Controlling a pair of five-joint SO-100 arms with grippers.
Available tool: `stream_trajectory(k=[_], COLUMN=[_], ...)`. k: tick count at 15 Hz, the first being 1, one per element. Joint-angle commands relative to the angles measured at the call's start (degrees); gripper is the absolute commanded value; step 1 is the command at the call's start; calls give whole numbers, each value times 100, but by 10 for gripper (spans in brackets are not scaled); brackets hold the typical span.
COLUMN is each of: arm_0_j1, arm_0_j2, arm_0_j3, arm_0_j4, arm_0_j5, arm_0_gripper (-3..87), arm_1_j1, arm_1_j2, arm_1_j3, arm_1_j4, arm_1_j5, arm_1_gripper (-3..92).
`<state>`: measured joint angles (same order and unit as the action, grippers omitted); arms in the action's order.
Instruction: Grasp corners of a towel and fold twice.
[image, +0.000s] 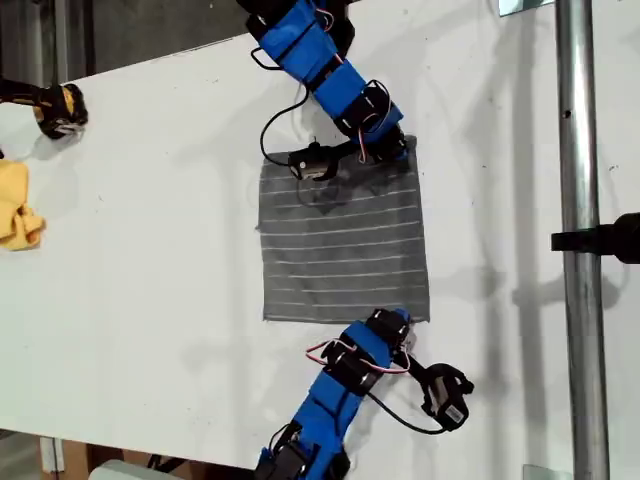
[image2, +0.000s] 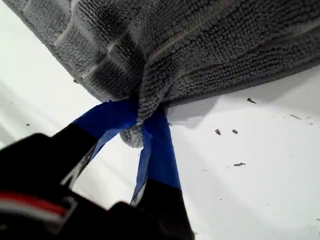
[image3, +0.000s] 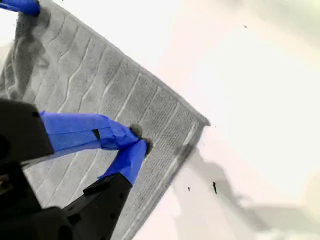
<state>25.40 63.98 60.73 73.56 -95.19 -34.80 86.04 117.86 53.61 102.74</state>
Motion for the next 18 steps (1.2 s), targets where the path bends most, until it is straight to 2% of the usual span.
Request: stream_trajectory(k=[1, 4, 6, 9, 13, 18], arm_0_j1=[237, 369, 272, -9, -185, -62], arm_0_j2=[62, -167, -167, -352, -1380, -1731], arm_0_j3=[-272, -299, -299, -316, -1046, -932], arm_0_j4=[-229, -132, 193, 387, 149, 35], arm_0_j5=[-18, -18, 167, 281, 369, -167], arm_0_gripper=[85, 215, 238, 233, 217, 200], arm_1_j1=[44, 44, 44, 18, -9, -62], arm_1_j2=[246, 246, 237, 246, 272, 246], arm_1_j3=[-70, -70, -79, -79, -79, -62], arm_1_j4=[105, 105, 105, 105, 123, 88], arm_1_j5=[-9, -9, -9, 26, 35, 79], arm_1_gripper=[-1, -1, -1, -1, -1, -1])
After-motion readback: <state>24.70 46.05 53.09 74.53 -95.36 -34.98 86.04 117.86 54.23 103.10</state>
